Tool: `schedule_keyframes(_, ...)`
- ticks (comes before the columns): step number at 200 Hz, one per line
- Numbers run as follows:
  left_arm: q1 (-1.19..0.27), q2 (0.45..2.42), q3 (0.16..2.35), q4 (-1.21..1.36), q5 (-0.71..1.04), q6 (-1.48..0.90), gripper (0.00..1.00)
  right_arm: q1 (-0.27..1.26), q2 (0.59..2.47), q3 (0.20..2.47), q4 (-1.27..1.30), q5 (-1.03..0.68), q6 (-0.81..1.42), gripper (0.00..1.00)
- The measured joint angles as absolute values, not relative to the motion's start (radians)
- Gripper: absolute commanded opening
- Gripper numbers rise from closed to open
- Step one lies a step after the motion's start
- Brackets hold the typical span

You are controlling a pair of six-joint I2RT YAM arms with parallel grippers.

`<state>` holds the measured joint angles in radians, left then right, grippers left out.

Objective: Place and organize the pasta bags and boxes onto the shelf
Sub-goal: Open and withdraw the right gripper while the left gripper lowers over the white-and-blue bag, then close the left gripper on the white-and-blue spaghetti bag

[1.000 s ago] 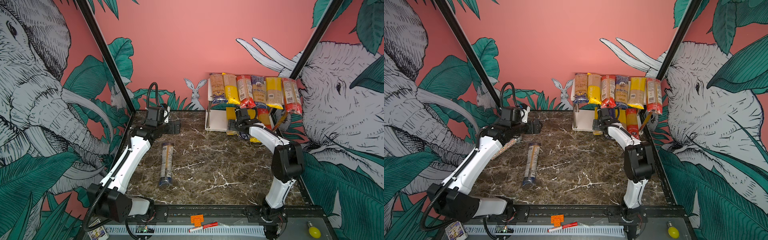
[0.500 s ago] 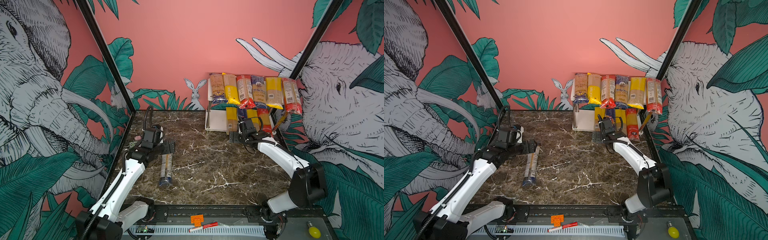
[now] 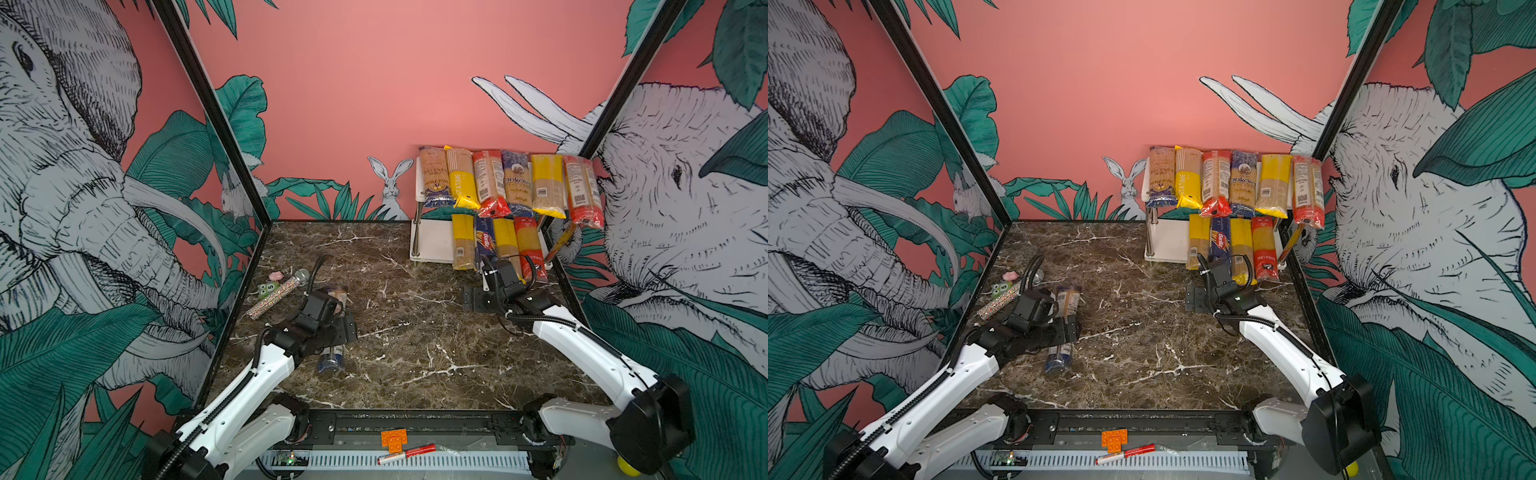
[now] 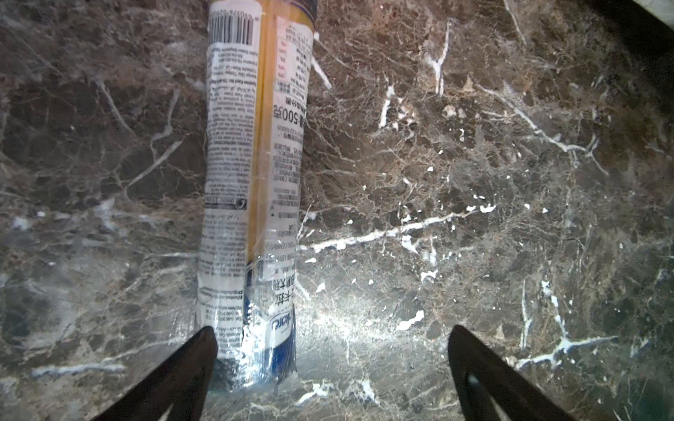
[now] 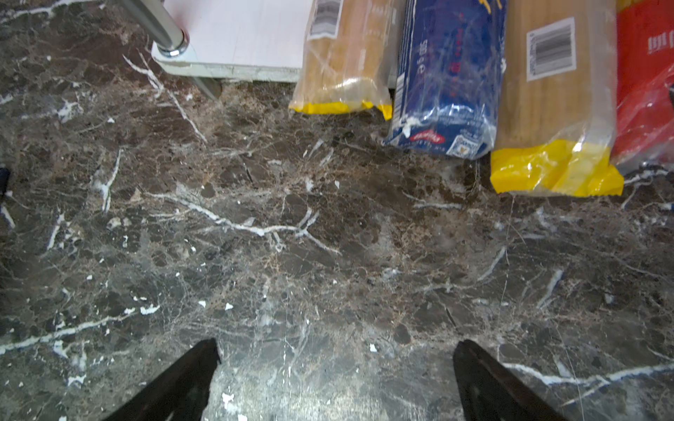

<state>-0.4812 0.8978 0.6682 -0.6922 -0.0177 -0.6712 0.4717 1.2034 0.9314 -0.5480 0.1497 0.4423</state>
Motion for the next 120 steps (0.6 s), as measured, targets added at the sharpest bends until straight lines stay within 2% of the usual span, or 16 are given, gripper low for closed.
schedule_keyframes(64, -0.493, 0.799, 0.562, -0.751, -0.046, -0.772, 0.99, 0.529, 1.177, 0.923, -0.575, 0.153, 0.463, 0.99)
schedule_keyframes(120, -0.503, 0.798, 0.527, -0.745, -0.05, -0.808, 0.99, 0.559, 1.13, 0.923, -0.627, 0.168, 0.468, 0.99)
